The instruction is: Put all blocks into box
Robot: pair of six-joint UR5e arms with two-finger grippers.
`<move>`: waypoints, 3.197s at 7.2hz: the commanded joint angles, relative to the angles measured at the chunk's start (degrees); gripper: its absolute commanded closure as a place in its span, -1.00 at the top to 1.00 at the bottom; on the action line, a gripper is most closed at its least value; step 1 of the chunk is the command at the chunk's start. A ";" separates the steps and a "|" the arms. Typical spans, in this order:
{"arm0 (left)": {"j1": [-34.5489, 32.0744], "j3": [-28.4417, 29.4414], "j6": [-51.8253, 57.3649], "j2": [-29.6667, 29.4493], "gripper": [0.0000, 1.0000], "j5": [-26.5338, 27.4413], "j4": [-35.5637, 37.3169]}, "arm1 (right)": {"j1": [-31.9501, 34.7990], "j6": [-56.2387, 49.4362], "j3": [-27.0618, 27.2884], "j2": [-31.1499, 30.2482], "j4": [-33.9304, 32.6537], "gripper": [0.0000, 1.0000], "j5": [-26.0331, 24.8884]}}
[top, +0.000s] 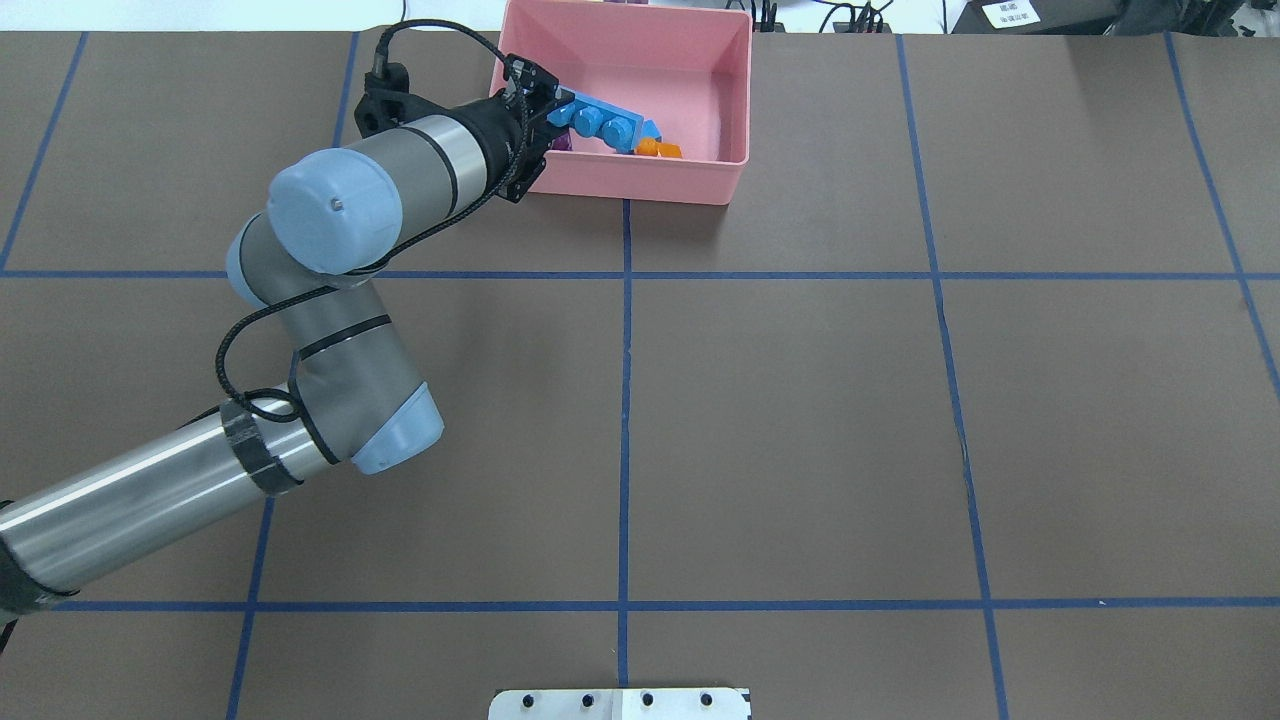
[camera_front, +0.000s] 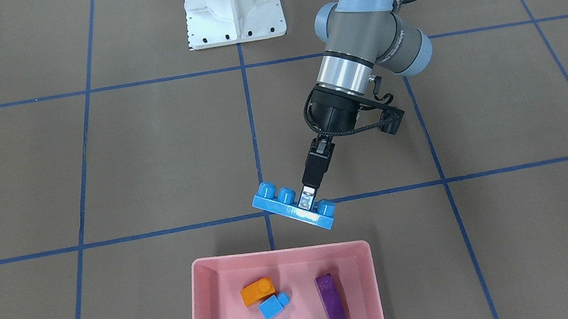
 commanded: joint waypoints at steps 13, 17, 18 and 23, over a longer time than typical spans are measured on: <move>-5.33 19.26 -3.20 -11.97 0.99 2.29 1.71 | 22.22 -3.18 23.33 33.16 -53.31 -1.00 -1.99; -11.30 17.94 19.85 -12.15 1.00 -1.92 14.97 | 14.52 15.40 20.35 57.98 -62.54 -1.00 -1.90; -13.15 17.94 26.01 -11.97 1.00 -2.37 16.13 | 11.19 23.29 19.38 62.91 -62.54 -1.00 -1.82; -21.75 16.10 54.22 -2.15 1.00 -10.26 17.63 | -8.07 58.74 4.42 91.10 -55.83 -1.00 -7.33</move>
